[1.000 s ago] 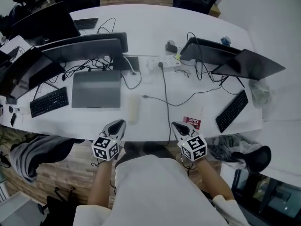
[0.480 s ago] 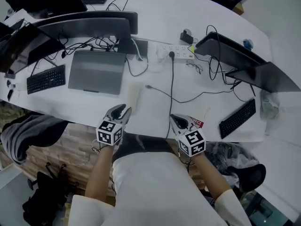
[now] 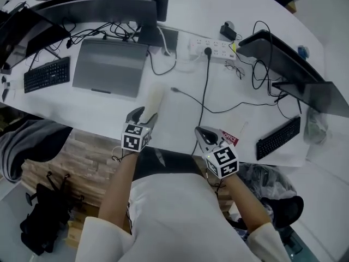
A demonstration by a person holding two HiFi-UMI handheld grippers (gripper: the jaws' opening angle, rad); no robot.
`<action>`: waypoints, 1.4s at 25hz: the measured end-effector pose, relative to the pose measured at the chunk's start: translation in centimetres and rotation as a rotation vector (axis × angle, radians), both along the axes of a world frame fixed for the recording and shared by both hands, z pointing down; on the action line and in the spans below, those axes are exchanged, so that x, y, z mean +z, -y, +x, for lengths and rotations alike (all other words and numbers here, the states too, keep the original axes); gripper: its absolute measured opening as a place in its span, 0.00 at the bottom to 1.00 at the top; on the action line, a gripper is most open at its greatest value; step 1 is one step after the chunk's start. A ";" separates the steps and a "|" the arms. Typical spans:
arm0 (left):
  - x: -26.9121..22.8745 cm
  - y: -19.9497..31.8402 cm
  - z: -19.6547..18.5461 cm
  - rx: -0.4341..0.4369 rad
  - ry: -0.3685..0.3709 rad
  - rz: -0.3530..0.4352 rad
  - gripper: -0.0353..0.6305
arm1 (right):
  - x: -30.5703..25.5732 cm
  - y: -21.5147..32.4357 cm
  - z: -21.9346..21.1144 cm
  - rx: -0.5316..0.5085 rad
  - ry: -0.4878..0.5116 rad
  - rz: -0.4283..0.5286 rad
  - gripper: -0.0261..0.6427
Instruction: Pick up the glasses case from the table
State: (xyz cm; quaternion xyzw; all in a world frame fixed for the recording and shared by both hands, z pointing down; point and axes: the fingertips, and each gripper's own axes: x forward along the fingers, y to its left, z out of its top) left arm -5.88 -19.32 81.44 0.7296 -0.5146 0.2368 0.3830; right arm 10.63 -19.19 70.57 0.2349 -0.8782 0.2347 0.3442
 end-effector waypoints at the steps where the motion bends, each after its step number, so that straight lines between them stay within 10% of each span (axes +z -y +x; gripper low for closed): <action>1: 0.8 0.0 0.1 -0.002 0.012 -0.013 0.40 | 0.3 0.1 0.0 0.001 -0.001 -0.005 0.04; 18: 8.5 0.1 0.3 -0.051 0.280 -0.069 0.53 | 3.0 1.0 -0.2 -0.032 -0.001 -0.057 0.04; 35: 7.3 0.1 -0.4 -0.096 0.155 -0.092 0.46 | 2.4 2.0 0.3 -0.017 0.006 -0.050 0.04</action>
